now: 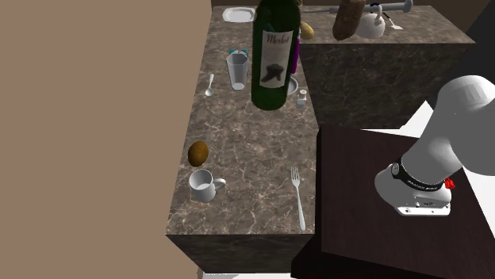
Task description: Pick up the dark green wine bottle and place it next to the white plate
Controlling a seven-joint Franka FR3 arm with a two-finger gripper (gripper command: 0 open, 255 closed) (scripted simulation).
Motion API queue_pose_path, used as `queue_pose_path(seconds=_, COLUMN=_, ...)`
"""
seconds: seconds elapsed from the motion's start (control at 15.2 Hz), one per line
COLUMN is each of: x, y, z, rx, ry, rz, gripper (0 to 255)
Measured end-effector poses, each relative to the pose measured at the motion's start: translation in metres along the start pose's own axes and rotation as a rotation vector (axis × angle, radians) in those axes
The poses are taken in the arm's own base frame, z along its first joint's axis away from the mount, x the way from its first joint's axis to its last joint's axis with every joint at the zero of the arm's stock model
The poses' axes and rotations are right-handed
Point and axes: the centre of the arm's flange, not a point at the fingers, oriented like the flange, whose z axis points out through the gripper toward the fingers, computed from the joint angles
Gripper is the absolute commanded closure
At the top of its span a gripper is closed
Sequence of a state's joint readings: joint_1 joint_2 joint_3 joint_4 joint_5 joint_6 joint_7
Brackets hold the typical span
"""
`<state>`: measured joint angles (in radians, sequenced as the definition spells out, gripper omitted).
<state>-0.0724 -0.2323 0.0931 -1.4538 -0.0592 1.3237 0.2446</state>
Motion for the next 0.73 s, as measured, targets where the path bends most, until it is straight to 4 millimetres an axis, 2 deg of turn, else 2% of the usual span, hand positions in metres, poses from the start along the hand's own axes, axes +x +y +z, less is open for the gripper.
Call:
queue_pose_path(seconds=0.33, x=0.008, y=0.069, z=0.006, rx=0.001, ry=0.0, rz=0.0, gripper=255)
queue_pose_path(seconds=0.73, x=0.019, y=0.143, z=0.011, rx=0.001, ry=0.0, rz=0.0, gripper=255)
